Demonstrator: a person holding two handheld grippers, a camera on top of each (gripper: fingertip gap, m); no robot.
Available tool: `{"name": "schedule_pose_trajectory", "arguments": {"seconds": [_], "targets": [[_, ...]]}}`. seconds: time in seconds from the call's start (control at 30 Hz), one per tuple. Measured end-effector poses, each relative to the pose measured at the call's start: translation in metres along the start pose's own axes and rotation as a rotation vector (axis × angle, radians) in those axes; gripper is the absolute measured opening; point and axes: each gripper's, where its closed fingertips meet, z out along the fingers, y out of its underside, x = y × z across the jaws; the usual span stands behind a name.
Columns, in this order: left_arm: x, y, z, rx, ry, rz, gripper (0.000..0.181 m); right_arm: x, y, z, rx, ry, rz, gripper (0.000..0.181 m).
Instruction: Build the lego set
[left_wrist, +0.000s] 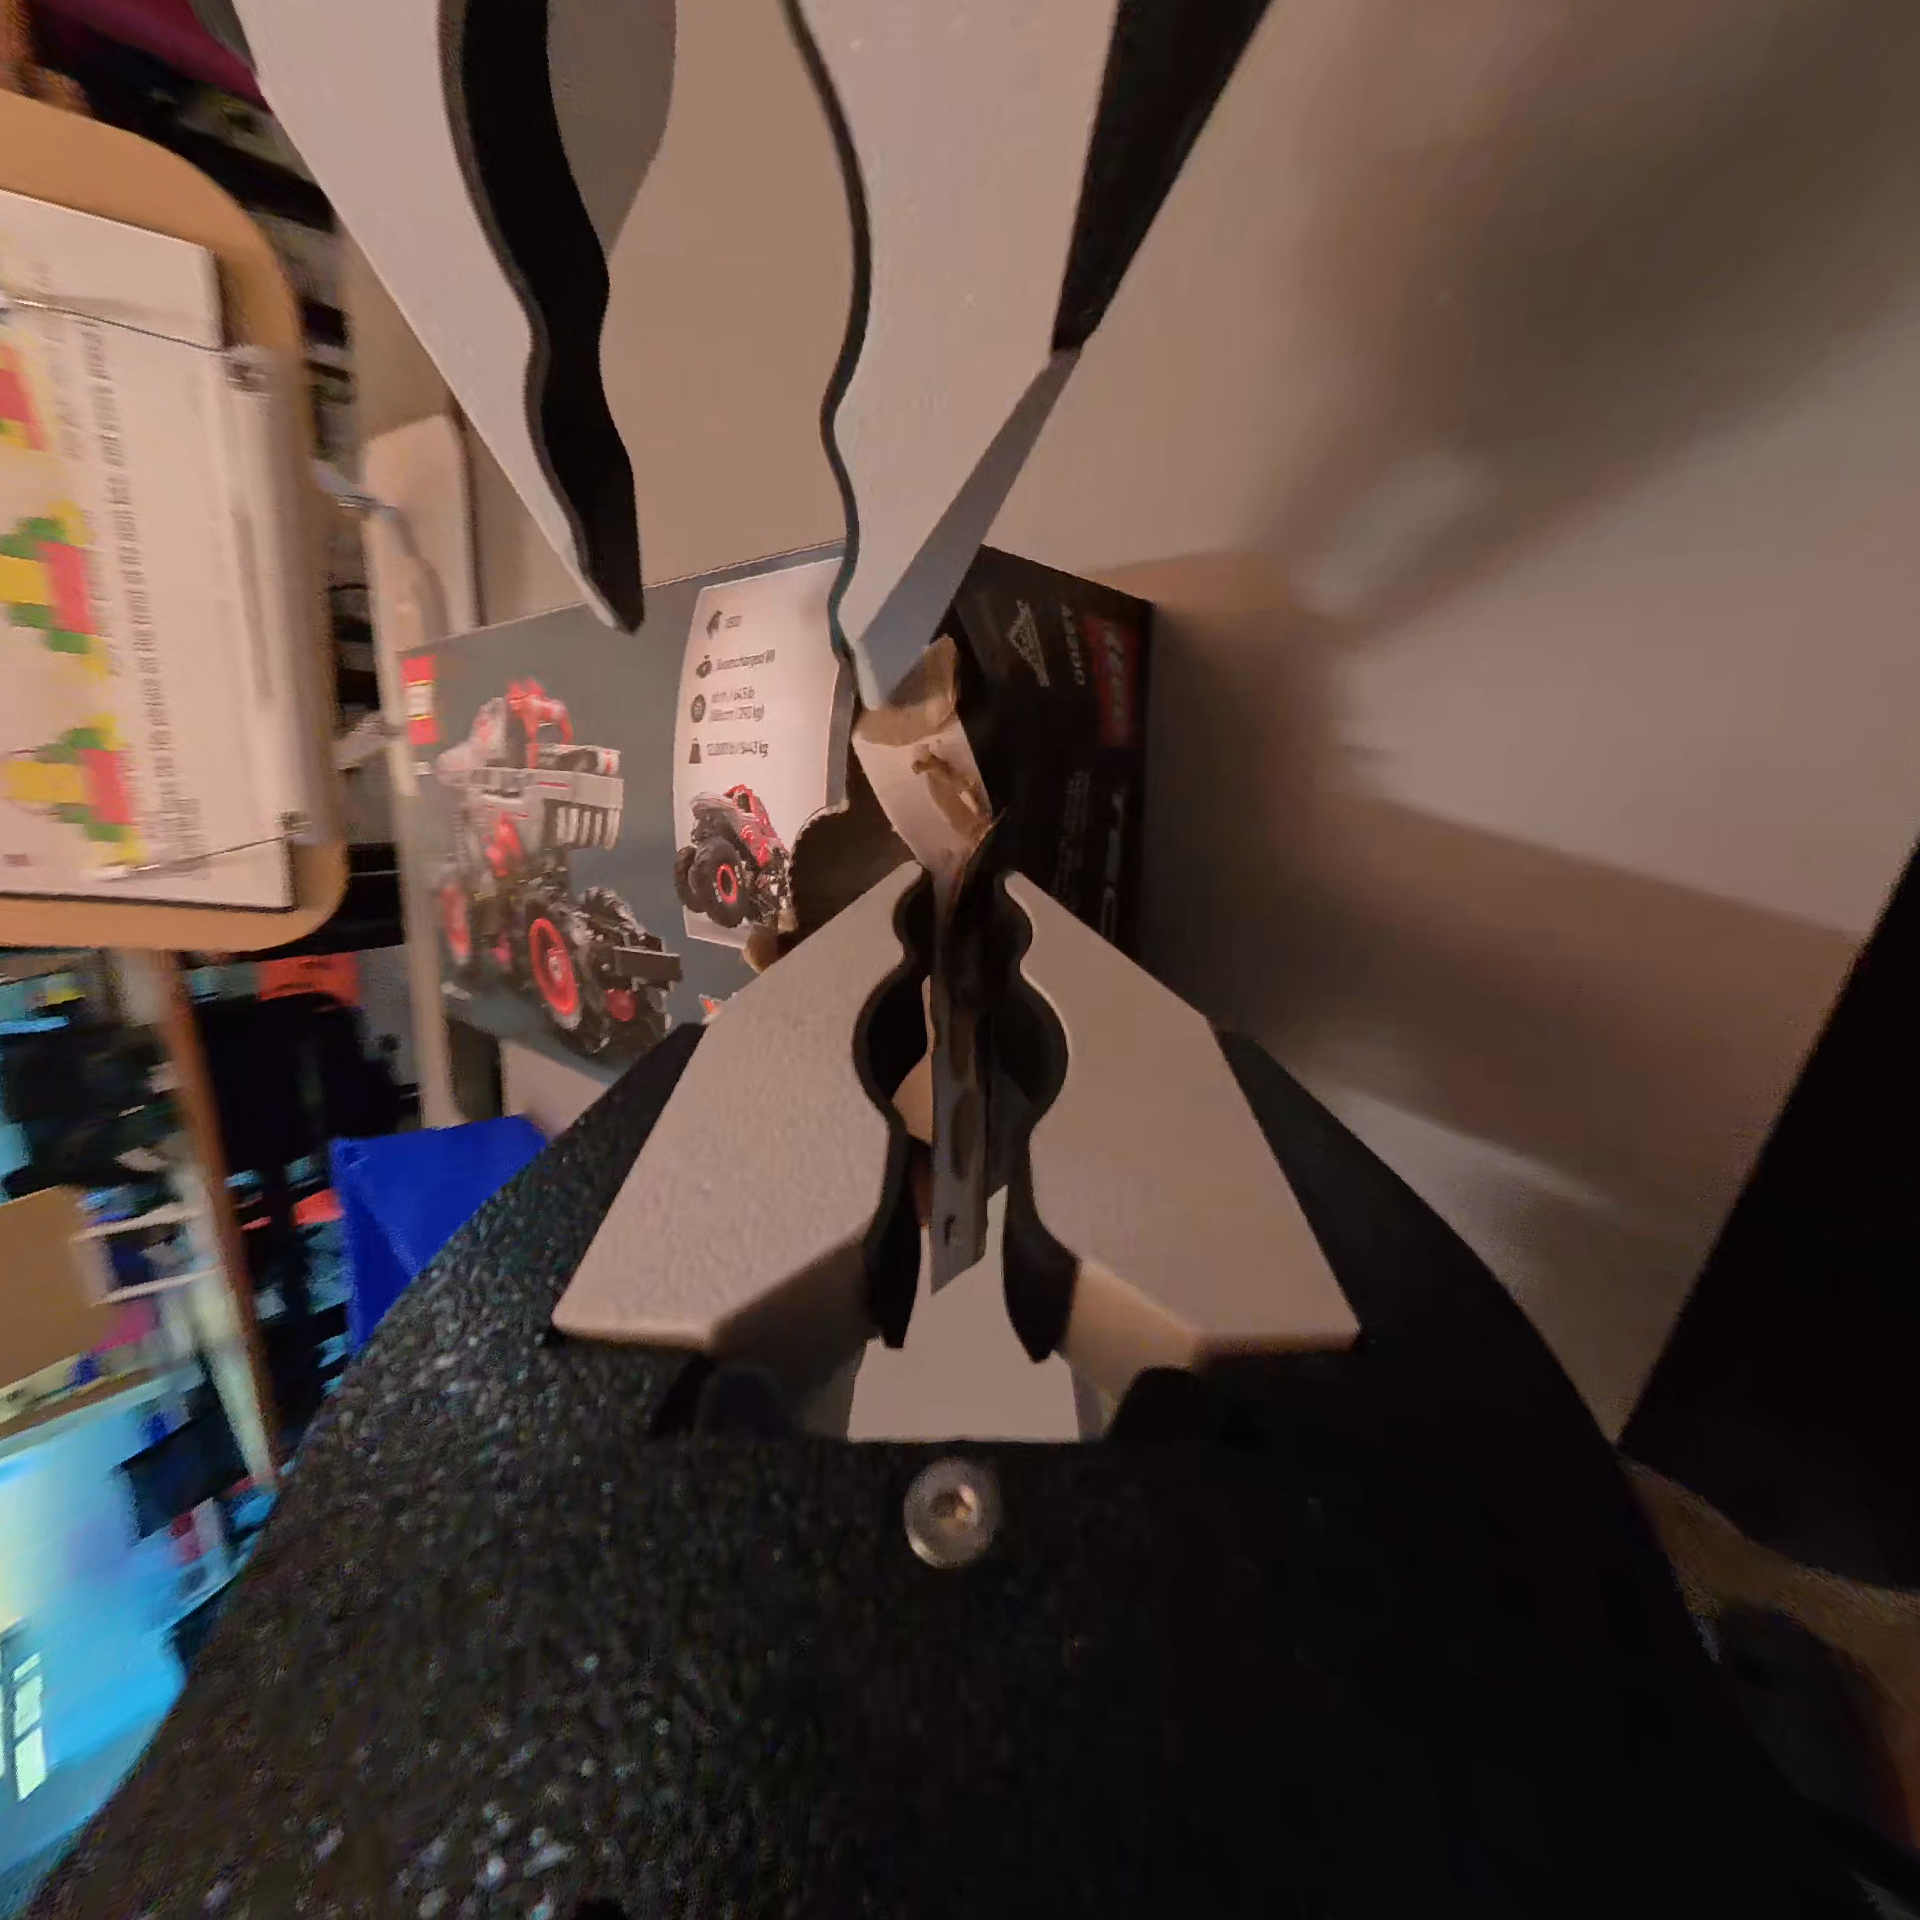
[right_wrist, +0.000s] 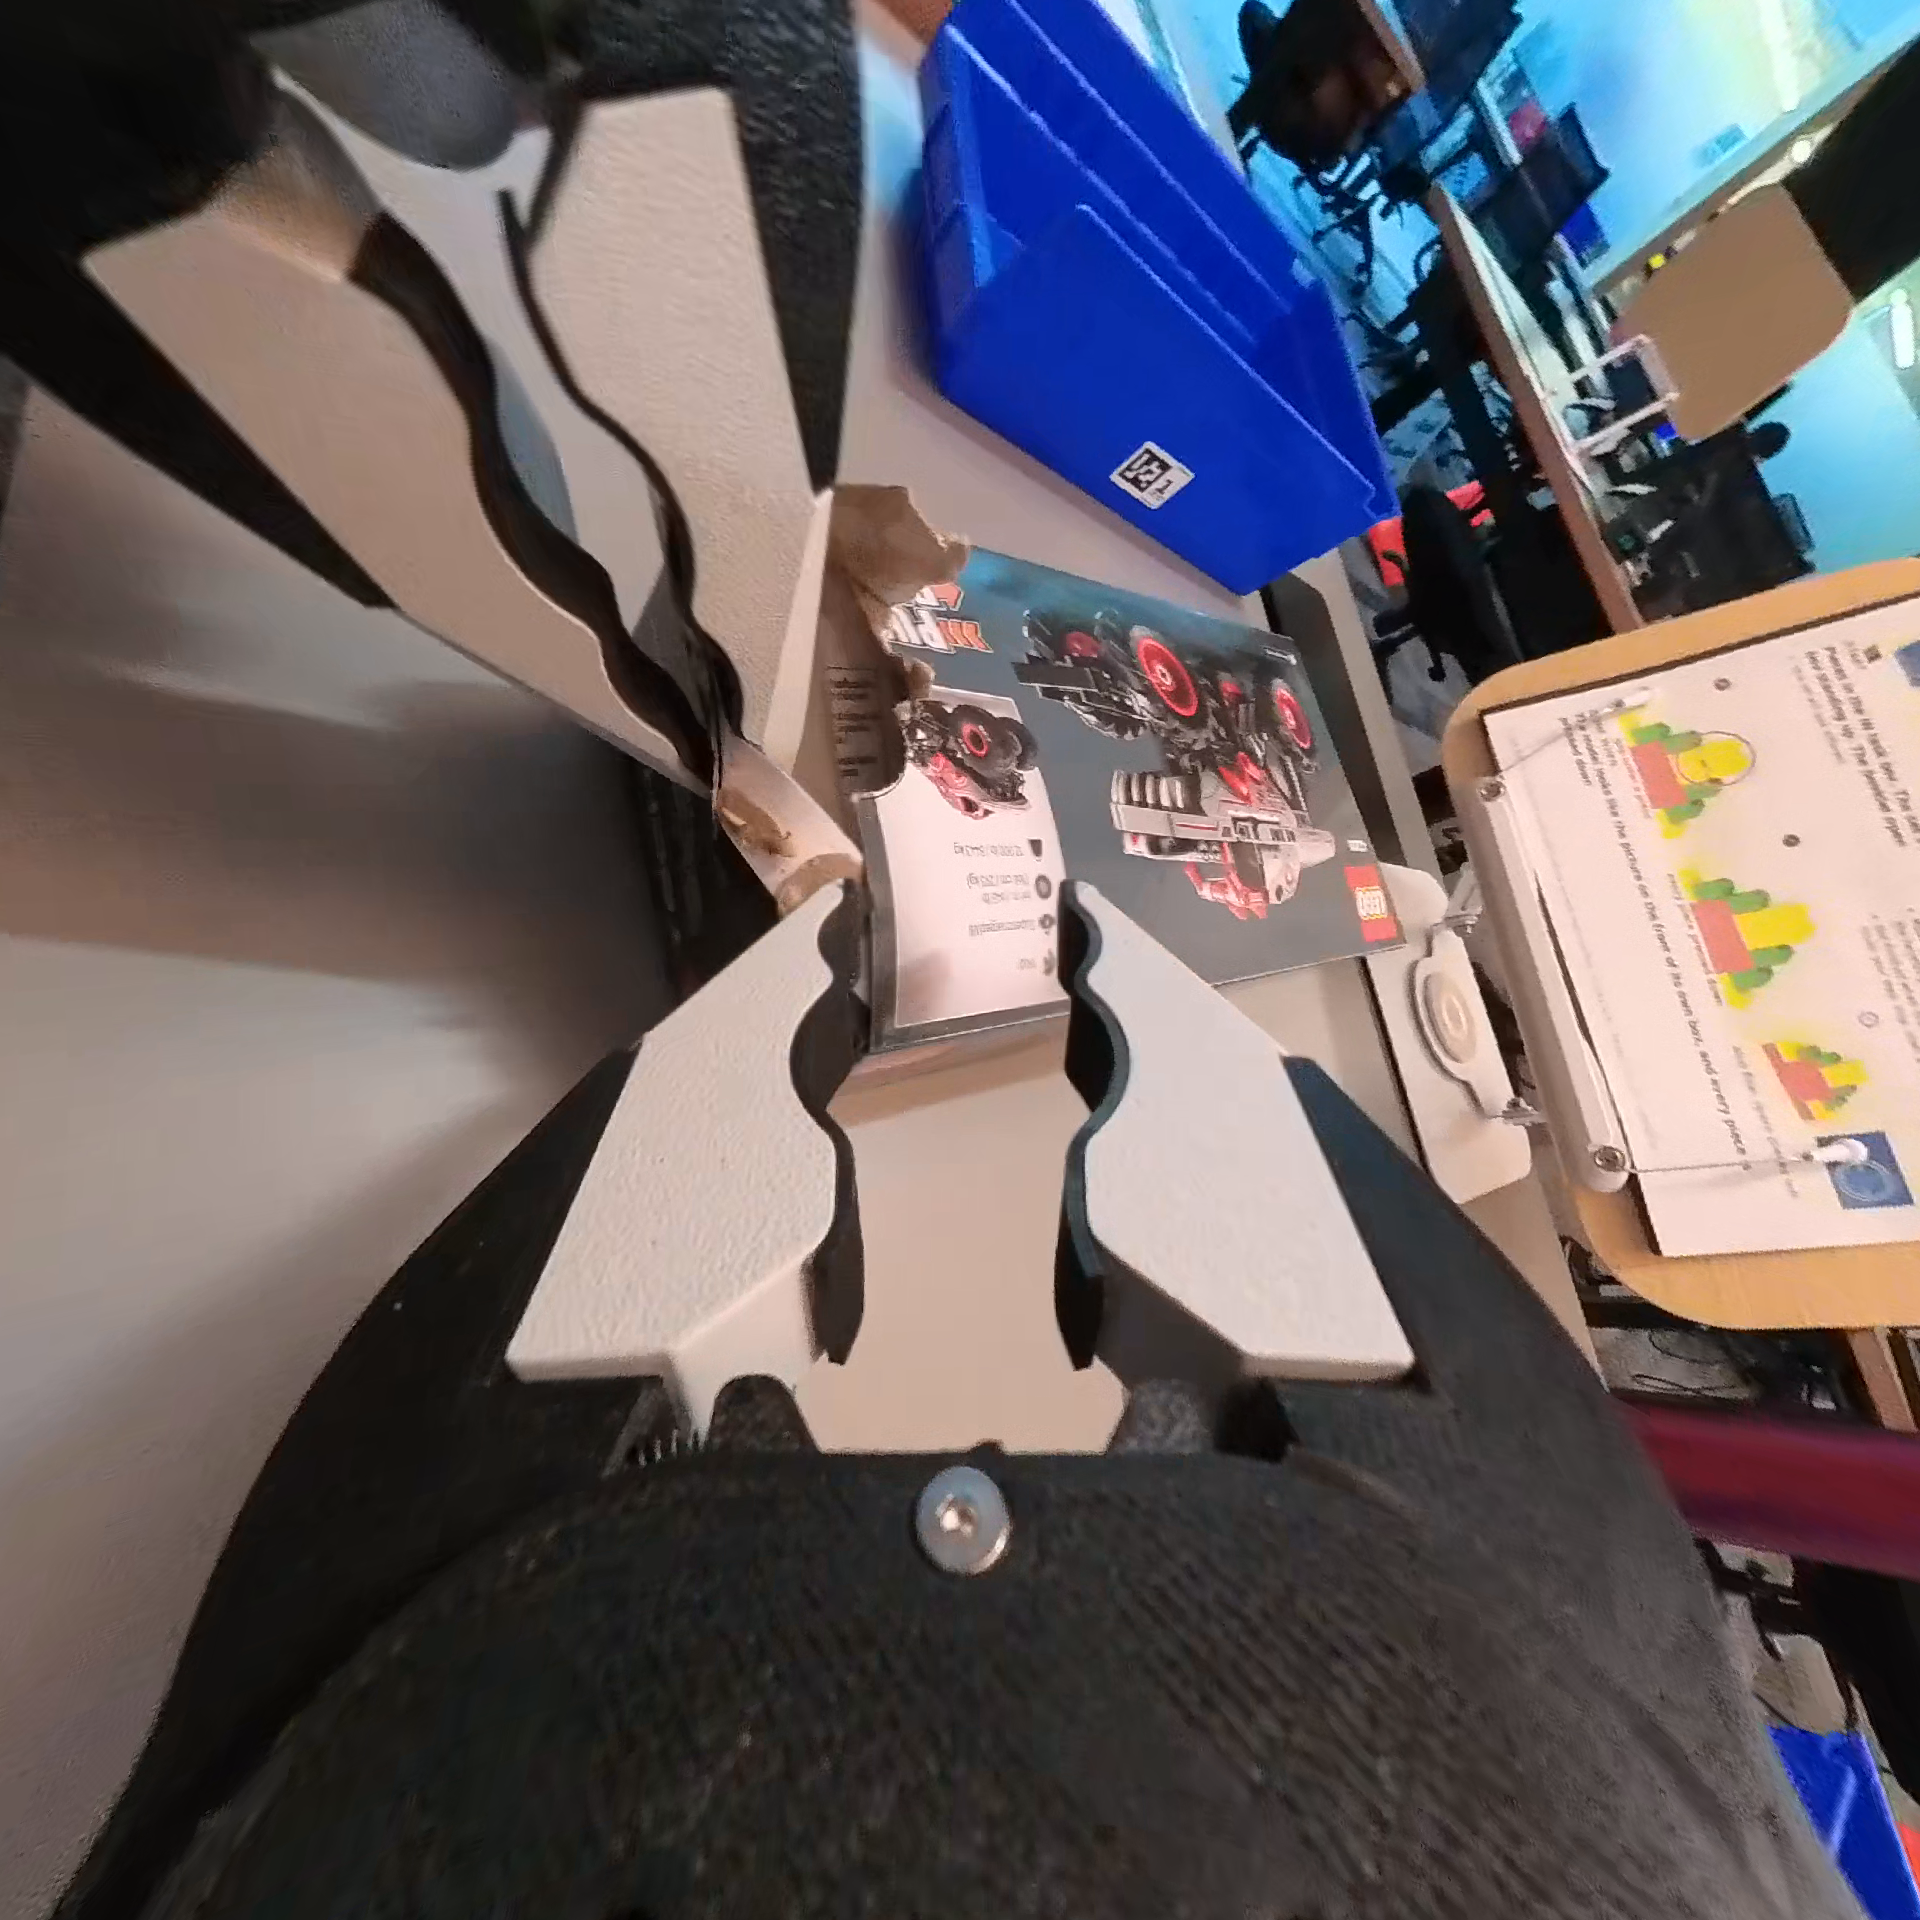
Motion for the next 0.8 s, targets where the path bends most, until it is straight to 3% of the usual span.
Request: {"name": "schedule_pose_trajectory", "arguments": {"seconds": [0.03,0.2,0.27,0.33,0.43,0.5,0.8], "targets": [[0.000,0.000,0.000,0.003,-0.059,0.012,0.006,0.000,0.000,0.000,0.000,-0.002,0.005,0.036],[-0.001,-0.001,-0.003,0.023,-0.385,0.072,0.006,0.005,-0.002,0.000,-0.026,0.056,-0.048,0.039],[0.000,-0.002,-0.004,0.028,-0.509,0.084,0.005,0.008,-0.001,-0.001,-0.036,0.096,-0.052,0.032],[0.003,-0.005,-0.005,0.037,-0.601,0.102,0.001,0.055,0.013,-0.014,-0.115,0.403,-0.104,0.029],[0.007,-0.006,-0.006,0.036,-0.672,0.152,0.000,0.026,0.001,-0.005,0.002,0.145,0.076,0.025],[0.003,-0.006,-0.005,0.049,-0.683,0.149,0.000,0.016,-0.014,-0.006,0.059,0.067,0.100,0.023],[-0.003,-0.008,0.001,0.093,-0.626,0.161,0.002,-0.004,-0.006,0.025,-0.183,-0.198,-0.051,0.031]]}}
